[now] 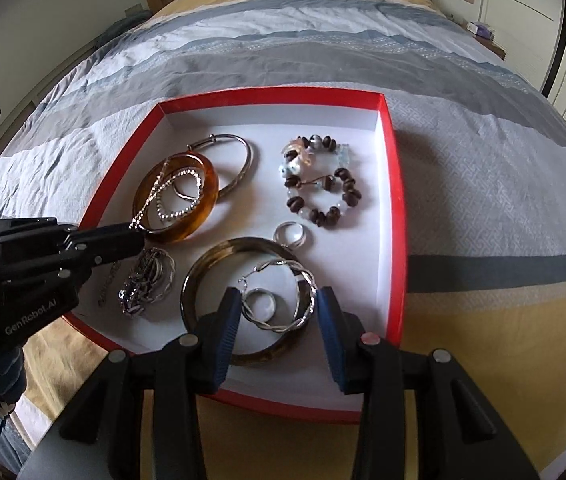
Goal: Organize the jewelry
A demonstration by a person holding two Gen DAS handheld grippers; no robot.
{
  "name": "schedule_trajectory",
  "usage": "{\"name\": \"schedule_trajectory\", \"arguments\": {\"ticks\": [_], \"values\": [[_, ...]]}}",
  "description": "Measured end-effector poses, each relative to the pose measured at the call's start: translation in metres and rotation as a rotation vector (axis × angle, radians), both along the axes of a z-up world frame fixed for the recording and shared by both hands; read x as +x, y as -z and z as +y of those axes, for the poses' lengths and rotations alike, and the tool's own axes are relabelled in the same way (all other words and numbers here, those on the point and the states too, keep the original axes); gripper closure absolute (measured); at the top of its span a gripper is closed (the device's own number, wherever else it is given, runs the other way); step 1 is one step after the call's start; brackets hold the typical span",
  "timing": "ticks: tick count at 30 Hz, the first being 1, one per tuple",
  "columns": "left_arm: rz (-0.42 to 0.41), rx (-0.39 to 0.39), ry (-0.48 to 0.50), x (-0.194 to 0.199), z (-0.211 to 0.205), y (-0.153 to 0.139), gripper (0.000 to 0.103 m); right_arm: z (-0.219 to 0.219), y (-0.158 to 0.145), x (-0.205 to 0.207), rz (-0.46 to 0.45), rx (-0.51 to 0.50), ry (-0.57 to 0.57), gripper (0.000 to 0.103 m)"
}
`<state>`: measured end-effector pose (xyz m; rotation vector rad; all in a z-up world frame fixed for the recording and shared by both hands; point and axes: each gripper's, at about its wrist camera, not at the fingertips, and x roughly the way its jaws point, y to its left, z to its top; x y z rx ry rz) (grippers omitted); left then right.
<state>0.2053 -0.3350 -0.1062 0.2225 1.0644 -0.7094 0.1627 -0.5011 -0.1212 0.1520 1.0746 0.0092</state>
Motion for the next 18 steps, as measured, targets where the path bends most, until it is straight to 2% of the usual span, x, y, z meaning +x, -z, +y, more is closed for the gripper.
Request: {"name": "schedule_trajectory", "arguments": {"ticks": [1,2,3,12,15,18], "values": [[0.002,-0.008,0.001,0.000,0.001,-0.002,0.083,0.000,-0.001,-0.001,0.003,0.002,0.003,0.065],[-0.001,-0.015,0.000,-0.002,0.002,-0.004,0.071,0.000,-0.001,-0.002,0.004,0.004,0.004,0.065],[-0.006,-0.022,-0.001,-0.003,0.004,-0.008,0.067,0.000,-0.002,-0.003,0.005,0.000,0.007,0.065],[-0.065,-0.048,-0.018,-0.024,0.031,-0.050,0.061,-0.001,-0.025,-0.017,-0.015,-0.009,0.049,0.060],[-0.122,-0.066,-0.042,-0.034,0.045,-0.073,0.051,0.006,-0.044,-0.024,-0.044,-0.017,0.049,0.060],[-0.170,-0.084,-0.080,-0.044,0.062,-0.096,0.046,0.019,-0.068,-0.035,-0.086,-0.016,0.054,0.059]]}}
